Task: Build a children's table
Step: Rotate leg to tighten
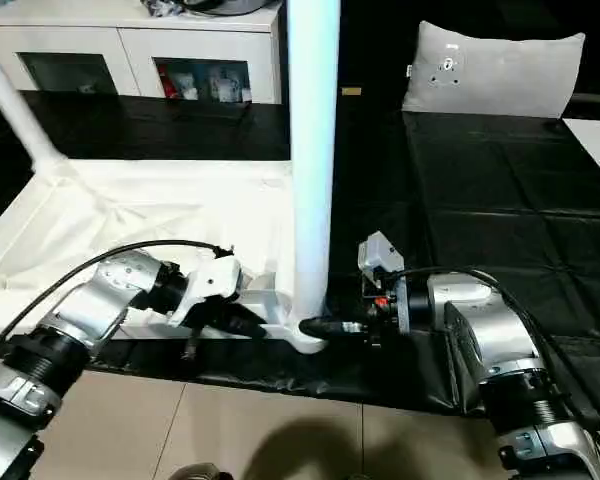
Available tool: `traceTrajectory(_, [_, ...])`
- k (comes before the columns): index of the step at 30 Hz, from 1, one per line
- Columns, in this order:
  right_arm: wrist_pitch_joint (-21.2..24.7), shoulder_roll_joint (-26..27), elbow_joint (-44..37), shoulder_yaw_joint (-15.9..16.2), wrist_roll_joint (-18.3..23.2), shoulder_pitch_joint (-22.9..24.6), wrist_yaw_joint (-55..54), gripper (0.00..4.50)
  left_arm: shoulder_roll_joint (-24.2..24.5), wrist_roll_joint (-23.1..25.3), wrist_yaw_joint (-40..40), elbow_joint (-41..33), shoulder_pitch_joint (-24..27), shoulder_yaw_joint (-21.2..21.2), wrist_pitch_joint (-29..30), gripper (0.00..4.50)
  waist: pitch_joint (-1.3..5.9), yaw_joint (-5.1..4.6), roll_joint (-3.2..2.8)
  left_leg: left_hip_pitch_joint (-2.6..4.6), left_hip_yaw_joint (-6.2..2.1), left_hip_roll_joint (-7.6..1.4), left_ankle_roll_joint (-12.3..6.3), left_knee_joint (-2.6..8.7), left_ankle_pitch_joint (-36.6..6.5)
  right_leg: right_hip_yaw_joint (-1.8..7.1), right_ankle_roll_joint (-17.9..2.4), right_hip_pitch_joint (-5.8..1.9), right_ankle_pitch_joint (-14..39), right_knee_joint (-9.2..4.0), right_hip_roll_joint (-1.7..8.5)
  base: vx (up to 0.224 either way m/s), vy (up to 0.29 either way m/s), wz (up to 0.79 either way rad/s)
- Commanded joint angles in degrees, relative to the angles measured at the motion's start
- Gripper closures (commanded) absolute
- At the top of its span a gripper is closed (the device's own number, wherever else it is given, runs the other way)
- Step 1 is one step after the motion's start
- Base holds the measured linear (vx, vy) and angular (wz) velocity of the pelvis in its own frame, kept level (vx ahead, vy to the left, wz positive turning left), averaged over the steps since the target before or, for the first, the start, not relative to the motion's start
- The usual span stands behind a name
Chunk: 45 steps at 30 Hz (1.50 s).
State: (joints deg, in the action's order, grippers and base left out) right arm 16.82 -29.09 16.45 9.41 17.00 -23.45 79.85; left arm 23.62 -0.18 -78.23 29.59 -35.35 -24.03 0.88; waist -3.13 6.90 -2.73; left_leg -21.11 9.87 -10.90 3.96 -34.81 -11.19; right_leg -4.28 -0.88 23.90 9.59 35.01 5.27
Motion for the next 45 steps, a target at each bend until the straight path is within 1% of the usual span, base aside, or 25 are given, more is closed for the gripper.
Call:
traceTrajectory(1, [-0.15,-0.66,0.09,0.51,0.44,-1.20,1.48,1.40,0.17,0.19,-2.00,-2.28,-0.91,-0.92,-1.90,4.50,4.24,-0.08,1.11,0.14,-0.21,-2.00,-4.39,3.97,-8.57,2.39,-12.46,-3.62,13.63,-3.97,3.08,0.000,0.000,0.00])
traceTrajectory(4, [-0.60,-0.27,0.43,0.70,0.21,-1.21,1.59,1.50,0.29,0.38,-1.88,-2.09,-1.12,-0.87,-2.34,4.50,4.30,-0.08,1.11,0.09,-0.23,-1.99,-4.34,3.94,-7.96,2.37,-12.38,-3.61,13.22,-3.89,3.03,0.000,0.000,0.00])
traceTrajectory(5, [-0.55,-0.08,0.50,0.72,0.25,-1.24,1.55,1.75,0.32,0.35,-1.94,-2.18,-1.09,-0.84,-2.31,4.50,4.31,-0.09,1.07,0.08,-0.24,-1.97,-4.33,3.94,-7.91,2.35,-12.42,-3.61,13.11,-3.87,3.01,0.000,0.000,0.00])
traceTrajectory(10, [-0.55,0.63,0.64,0.63,0.66,-1.29,1.26,2.03,0.35,0.36,-2.06,-2.00,-1.12,-0.76,-2.59,4.50,4.28,-0.12,1.04,0.08,-0.24,-1.94,-4.09,3.97,-8.18,2.31,-12.15,-3.60,14.05,-3.99,3.00,0.000,0.000,0.00])
traceTrajectory(11, [-0.33,0.70,0.48,0.71,0.86,-1.16,1.35,2.27,0.37,0.39,-1.96,-1.96,-1.12,-0.75,-2.61,4.50,4.28,-0.12,0.94,0.08,-0.25,-1.93,-4.05,3.95,-8.18,2.31,-12.17,-3.60,13.91,-3.96,2.98,0.000,0.000,0.00])
traceTrajectory(15, [0.29,0.81,-0.40,0.88,1.36,-0.42,1.62,2.49,0.37,0.32,-1.71,-1.85,-1.11,-0.65,-2.41,4.50,4.30,-0.13,0.99,0.16,-0.22,-1.94,-4.10,3.94,-8.19,2.32,-12.38,-3.58,13.41,-3.94,2.93,0.000,0.000,0.00])
traceTrajectory(20, [3.68,1.82,-3.95,-0.24,4.01,1.78,0.19,2.56,-1.05,-0.67,0.96,-1.82,-0.93,0.83,1.03,4.50,4.26,-0.02,0.96,0.11,-0.21,-1.94,-4.06,3.96,-8.29,2.33,-12.17,-3.62,14.10,-4.02,2.95,0.000,0.000,0.00])
traceTrajectory(21, [4.84,2.22,-5.06,-0.48,4.45,2.35,-0.92,2.57,-1.55,-0.80,2.21,-1.96,-0.92,1.29,2.50,4.50,4.16,0.08,0.78,0.23,-0.20,-1.96,-3.93,4.01,-8.50,2.35,-12.01,-3.53,14.68,-4.19,2.94,0.000,0.000,0.00])
traceTrajectory(22, [6.53,2.96,-6.77,-0.65,4.77,3.16,-3.04,2.57,-2.43,-0.72,4.52,-2.06,-1.05,1.94,4.59,4.50,4.15,0.06,0.84,0.21,-0.20,-2.01,-3.76,4.07,-8.42,2.40,-11.88,-3.60,14.73,-4.15,2.90,0.000,0.000,0.00])
traceTrajectory(24, [7.55,5.28,-7.79,-0.96,2.56,3.64,-9.88,2.57,-4.07,-0.57,8.25,-2.08,-1.35,2.91,7.70,4.50,4.02,-0.01,0.79,0.19,-0.26,-1.95,-3.03,4.21,-8.89,2.40,-11.32,-3.52,16.09,-4.28,2.91,0.000,0.000,0.00])
traceTrajectory(25, [7.91,6.81,-7.57,-1.18,0.83,3.48,-14.20,2.57,-5.02,-0.52,10.16,-2.12,-1.51,3.41,9.19,4.50,3.93,-0.42,0.69,0.08,-0.41,-1.60,-1.92,4.36,-10.04,2.19,-9.98,-3.60,19.71,-4.64,2.97,0.000,0.000,0.00])
traceTrajectory(28, [8.65,10.31,-6.72,-2.32,-1.03,2.79,-21.75,2.57,-7.23,-0.84,13.71,-2.36,-1.64,4.36,11.99,4.50,3.81,-1.28,0.83,-0.03,-0.57,-1.35,-0.92,4.53,-11.29,2.02,-7.84,-3.67,24.14,-5.26,3.01,0.000,0.000,0.00])
traceTrajectory(29, [9.57,13.16,-5.56,-3.40,-2.50,1.92,-27.94,2.57,-9.41,-0.85,17.45,-2.00,-2.07,5.30,14.32,4.50,3.85,-1.74,0.66,-0.01,-0.63,-1.29,-0.71,4.54,-11.10,2.05,-7.54,-3.64,24.19,-5.25,2.98,0.000,0.000,0.00])
traceTrajectory(30, [10.14,15.26,-4.63,-4.05,-3.84,1.22,-32.59,2.57,-11.19,-0.59,20.78,-1.38,-2.58,6.03,15.95,4.50,3.75,-2.14,0.59,-0.22,-0.61,-1.27,-0.51,4.57,-10.84,2.06,-7.52,-3.63,23.81,-5.20,2.86,0.000,0.000,0.00])
traceTrajectory(31, [10.71,18.26,-3.13,-5.03,-5.90,0.13,-39.40,2.57,-13.84,0.17,26.36,0.32,-3.67,7.15,17.08,4.50,3.90,-2.94,0.63,-0.06,-0.68,-0.97,0.23,4.47,-10.68,1.88,-7.44,-3.50,23.73,-5.31,2.68,0.000,0.000,0.00])
traceTrajectory(32, [11.41,19.32,-2.96,-5.57,-6.37,-0.16,-41.91,2.57,-14.73,0.46,28.23,0.88,-4.06,7.74,17.41,4.50,4.00,-3.20,0.71,-0.10,-0.67,-0.82,0.17,4.41,-10.49,1.87,-7.41,-3.59,23.49,-5.34,2.65,0.000,0.000,0.00])
traceTrajectory(34, [11.74,20.99,-2.61,-6.19,-6.82,-0.67,-45.16,2.57,-16.16,0.78,30.99,1.71,-4.72,8.48,17.66,4.50,4.09,-3.44,0.75,-0.23,-0.62,-0.79,-0.88,4.31,-9.16,2.03,-7.63,-3.77,21.11,-5.31,2.57,0.000,0.000,0.00])
traceTrajectory(36, [9.56,23.04,-1.89,-6.15,-7.54,-1.34,-48.31,2.57,-18.20,1.20,35.01,2.67,-5.62,9.19,17.63,4.50,4.56,-3.58,0.76,-0.42,-0.45,-0.70,-2.07,3.92,-6.37,2.10,-9.27,-3.84,15.11,-4.82,2.54,0.000,0.000,0.00])
traceTrajectory(37, [8.65,23.48,-1.74,-6.00,-7.79,-1.46,-48.91,2.57,-18.69,1.27,35.96,2.79,-5.79,9.33,17.65,4.50,4.59,-3.44,0.74,-0.40,-0.33,-0.69,-2.97,3.80,-5.35,2.15,-10.02,-3.83,12.54,-4.69,2.43,0.000,0.000,0.00])
traceTrajectory(38, [6.77,24.85,-1.15,-6.85,-7.61,-1.77,-50.73,2.23,-19.42,1.27,35.78,1.68,-5.54,9.18,17.66,4.50,4.58,-3.36,0.85,-0.38,-0.32,-0.79,-3.36,3.80,-5.03,2.19,-10.41,-3.85,11.50,-4.59,2.48,0.000,0.000,0.00])
traceTrajectory(39, [6.73,25.03,-1.11,-7.02,-7.56,-1.80,-50.92,2.03,-19.47,1.31,35.78,1.56,-5.51,9.17,17.70,4.50,4.66,-3.30,0.64,-0.52,-0.34,-0.82,-4.05,3.76,-4.18,2.18,-11.23,-3.96,9.52,-4.28,2.52,0.000,0.000,0.00])
traceTrajectory(40, [6.44,25.80,-0.97,-7.82,-7.30,-1.94,-51.71,1.87,-19.67,1.51,35.69,0.98,-5.33,9.09,17.85,4.50,4.69,-3.30,0.71,-0.59,-0.35,-0.82,-4.34,3.73,-3.74,2.16,-11.45,-4.04,8.60,-4.18,2.47,0.000,0.000,0.00])
traceTrajectory(42, [5.21,25.93,-1.95,-9.51,-6.58,-1.73,-51.21,1.79,-18.65,2.47,34.66,0.10,-4.65,8.37,17.07,4.50,4.70,-3.29,0.54,-0.46,-0.36,-1.00,-5.21,3.74,-3.74,2.15,-12.58,-3.99,6.36,-3.96,2.49,0.000,0.000,0.00])
traceTrajectory(44, [5.11,25.20,-2.58,-9.92,-6.12,-1.44,-50.26,1.66,-17.84,2.75,33.88,0.10,-4.42,7.95,16.38,4.50,4.69,-3.35,0.51,-0.41,-0.39,-1.07,-5.35,3.76,-3.95,2.14,-12.91,-4.07,5.88,-3.87,2.45,0.000,0.000,0.00])
traceTrajectory(45, [4.99,24.56,-2.88,-9.96,-5.93,-1.26,-49.58,1.46,-17.48,2.67,33.48,0.12,-4.29,7.90,16.16,4.50,4.57,-3.38,0.46,-0.39,-0.39,-1.10,-5.46,3.81,-4.86,2.16,-13.10,-4.10,6.27,-3.94,2.51,0.000,0.000,0.00])
